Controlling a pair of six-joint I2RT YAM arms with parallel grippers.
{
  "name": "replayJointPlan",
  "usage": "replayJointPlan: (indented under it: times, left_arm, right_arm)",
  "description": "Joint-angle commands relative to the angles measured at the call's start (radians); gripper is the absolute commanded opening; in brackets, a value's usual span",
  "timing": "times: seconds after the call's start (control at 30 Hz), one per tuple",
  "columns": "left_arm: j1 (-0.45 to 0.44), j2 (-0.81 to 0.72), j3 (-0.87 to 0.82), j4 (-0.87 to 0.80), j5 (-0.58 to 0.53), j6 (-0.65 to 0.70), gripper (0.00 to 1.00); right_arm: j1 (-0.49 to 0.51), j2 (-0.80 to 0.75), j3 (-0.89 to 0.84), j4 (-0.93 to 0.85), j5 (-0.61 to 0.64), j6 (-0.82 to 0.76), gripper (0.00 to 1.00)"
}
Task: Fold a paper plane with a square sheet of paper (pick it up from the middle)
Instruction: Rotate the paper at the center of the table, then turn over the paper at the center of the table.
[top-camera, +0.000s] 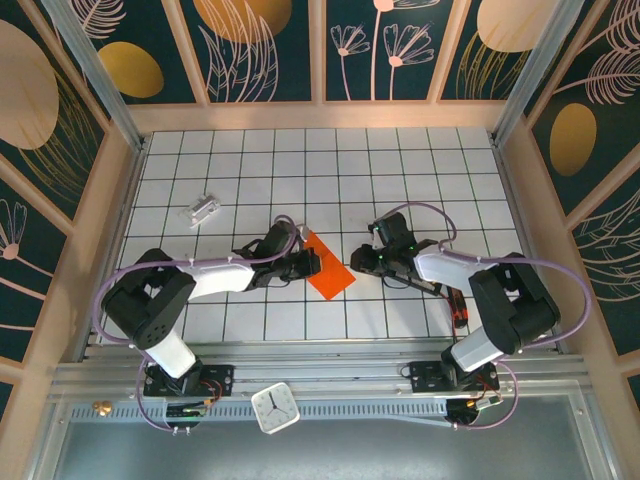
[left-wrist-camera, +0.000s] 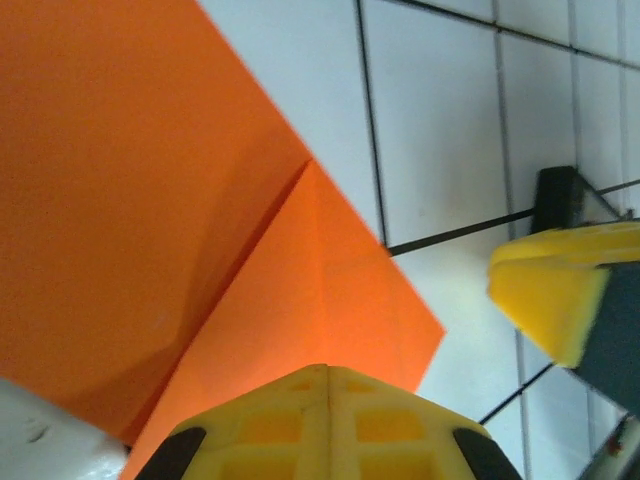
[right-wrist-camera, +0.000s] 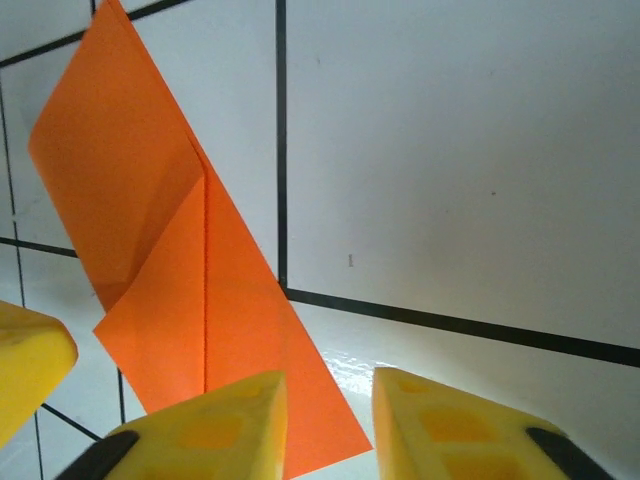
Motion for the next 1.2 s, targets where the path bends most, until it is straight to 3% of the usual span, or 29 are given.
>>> replayJointPlan:
  times: [0.0,0.4,0.63,0.97,1.17]
  left_arm:
    - [0.009,0.046,0.004,-0.053,0.004,0.032,0.0]
    - [0.01,0.107,-0.031,-0.027,0.018,0.045,0.0]
    - [0.01,0.117,-0.028,-0.025,0.024,0.048,0.0]
    - [0.01,0.118,-0.026,-0.028,0.03,0.051,0.0]
    - [0.011,0.116,-0.025,-0.031,0.032,0.052,0.0]
  right_arm:
    - [0.036,0.024,0.012,0.01,0.027,0.027,0.33]
    - [0.091,0.088,0.026,-0.011,0.069,0.03,0.36]
    - [0.101,0.042,-0.024,0.078,-0.07,0.054,0.35]
    - [0.078,0.014,-0.031,0.107,-0.096,0.055,0.34]
    - [0.032,-0.011,-0.081,0.224,-0.184,0.103,0.36]
